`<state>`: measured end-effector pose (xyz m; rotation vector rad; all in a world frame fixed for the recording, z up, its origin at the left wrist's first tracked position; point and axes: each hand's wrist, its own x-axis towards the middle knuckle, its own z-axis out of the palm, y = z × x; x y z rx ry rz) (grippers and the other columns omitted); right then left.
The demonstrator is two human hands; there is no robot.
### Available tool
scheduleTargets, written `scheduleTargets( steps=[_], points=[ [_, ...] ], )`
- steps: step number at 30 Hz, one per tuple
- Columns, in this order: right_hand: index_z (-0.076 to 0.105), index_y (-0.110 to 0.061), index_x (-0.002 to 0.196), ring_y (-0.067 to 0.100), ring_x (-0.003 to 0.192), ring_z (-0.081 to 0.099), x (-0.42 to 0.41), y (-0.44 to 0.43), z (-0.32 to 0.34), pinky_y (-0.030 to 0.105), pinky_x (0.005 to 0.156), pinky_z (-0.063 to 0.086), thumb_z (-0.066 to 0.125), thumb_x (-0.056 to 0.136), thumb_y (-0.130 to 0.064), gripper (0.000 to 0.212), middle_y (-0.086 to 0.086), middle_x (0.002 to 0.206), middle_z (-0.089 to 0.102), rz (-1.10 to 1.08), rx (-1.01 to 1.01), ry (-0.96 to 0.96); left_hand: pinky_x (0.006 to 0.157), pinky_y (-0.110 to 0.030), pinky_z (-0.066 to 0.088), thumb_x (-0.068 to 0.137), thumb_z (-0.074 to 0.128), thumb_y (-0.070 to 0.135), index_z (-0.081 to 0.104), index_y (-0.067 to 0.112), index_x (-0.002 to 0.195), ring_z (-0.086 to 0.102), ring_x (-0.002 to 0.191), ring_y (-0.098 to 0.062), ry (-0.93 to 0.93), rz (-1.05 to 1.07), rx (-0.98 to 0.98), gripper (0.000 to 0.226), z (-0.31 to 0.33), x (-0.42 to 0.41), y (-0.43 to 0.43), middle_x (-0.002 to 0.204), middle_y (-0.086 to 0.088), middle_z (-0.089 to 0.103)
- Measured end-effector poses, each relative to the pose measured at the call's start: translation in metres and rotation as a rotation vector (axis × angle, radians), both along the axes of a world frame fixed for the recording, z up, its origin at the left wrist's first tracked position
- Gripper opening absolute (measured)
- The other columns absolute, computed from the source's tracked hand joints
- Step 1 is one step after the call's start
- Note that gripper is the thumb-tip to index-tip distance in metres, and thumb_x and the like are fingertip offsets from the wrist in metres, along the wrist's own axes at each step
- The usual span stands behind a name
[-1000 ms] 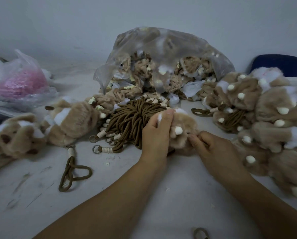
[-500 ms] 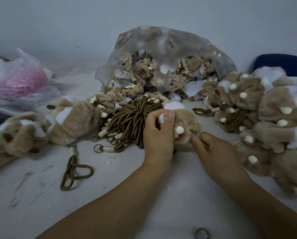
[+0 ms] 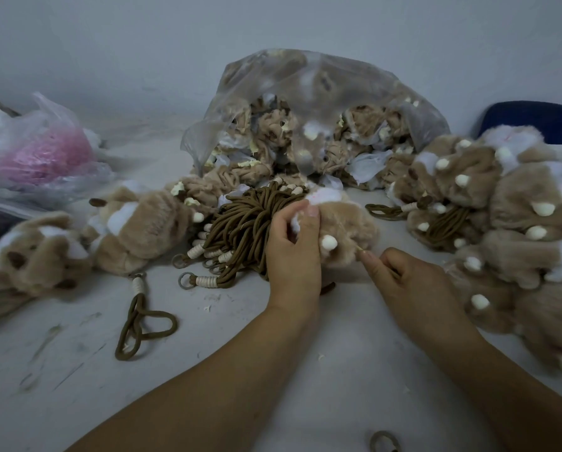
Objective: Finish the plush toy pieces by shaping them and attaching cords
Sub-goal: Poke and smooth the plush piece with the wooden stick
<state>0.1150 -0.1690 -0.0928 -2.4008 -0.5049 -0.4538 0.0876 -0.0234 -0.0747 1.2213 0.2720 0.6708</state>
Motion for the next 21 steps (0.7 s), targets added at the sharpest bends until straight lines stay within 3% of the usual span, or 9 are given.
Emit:
scheduleTargets(
  steps=[3, 7, 11, 14, 16, 21],
  points=[
    [0.041, -0.019, 0.059, 0.006, 0.052, 0.049, 0.001, 0.0, 0.0, 0.029, 0.049, 0.034, 0.024, 0.074, -0.078, 0.063, -0.003, 0.049, 0.048, -0.003, 0.006, 0.01, 0.102, -0.034, 0.05, 0.098, 0.059, 0.032, 0.064, 0.041, 0.102, 0.058, 0.118, -0.008, 0.018, -0.05, 0.06, 0.012, 0.001, -0.003, -0.003, 0.124, 0.008, 0.062],
    [0.044, -0.018, 0.061, 0.008, 0.052, 0.05, 0.002, -0.001, 0.0, 0.029, 0.048, 0.035, 0.024, 0.072, -0.079, 0.066, -0.002, 0.051, 0.05, 0.006, -0.003, 0.011, 0.105, -0.037, 0.048, 0.098, 0.058, 0.029, 0.064, 0.043, 0.099, 0.057, 0.119, -0.008, 0.036, -0.049, 0.107, 0.015, 0.003, -0.004, -0.003, 0.127, 0.006, 0.06],
    [0.043, -0.02, 0.059, 0.005, 0.062, 0.053, 0.003, -0.001, 0.0, 0.029, 0.047, 0.033, 0.027, 0.073, -0.078, 0.062, -0.014, 0.063, 0.056, 0.026, -0.003, 0.036, 0.096, -0.015, 0.046, 0.099, 0.057, 0.026, 0.063, 0.04, 0.103, 0.053, 0.105, 0.014, 0.016, -0.04, 0.194, 0.016, 0.0, -0.002, 0.001, 0.118, 0.016, 0.054],
    [0.043, -0.019, 0.059, 0.009, 0.057, 0.051, 0.003, -0.001, 0.001, 0.03, 0.048, 0.034, 0.028, 0.074, -0.077, 0.062, -0.01, 0.059, 0.054, 0.023, -0.008, 0.046, 0.085, 0.0, 0.041, 0.1, 0.056, 0.025, 0.063, 0.033, 0.113, 0.048, 0.096, 0.024, 0.019, -0.017, 0.282, 0.017, -0.001, 0.0, 0.003, 0.114, 0.019, 0.049],
    [0.042, -0.018, 0.059, 0.012, 0.05, 0.048, 0.002, -0.002, 0.001, 0.033, 0.05, 0.037, 0.029, 0.074, -0.077, 0.062, -0.001, 0.051, 0.048, 0.027, -0.01, 0.044, 0.086, 0.002, 0.038, 0.1, 0.055, 0.025, 0.064, 0.027, 0.119, 0.046, 0.098, 0.024, 0.021, 0.008, 0.353, 0.021, -0.003, 0.002, 0.005, 0.116, 0.016, 0.048],
    [0.044, -0.017, 0.059, 0.012, 0.05, 0.047, -0.001, 0.0, 0.005, 0.033, 0.05, 0.035, 0.03, 0.074, -0.075, 0.062, -0.001, 0.048, 0.045, 0.037, -0.02, 0.04, 0.087, 0.003, 0.036, 0.1, 0.055, 0.024, 0.064, 0.026, 0.118, 0.045, 0.099, 0.024, 0.018, 0.014, 0.426, 0.02, -0.005, 0.002, 0.008, 0.115, 0.017, 0.047]
  ],
)
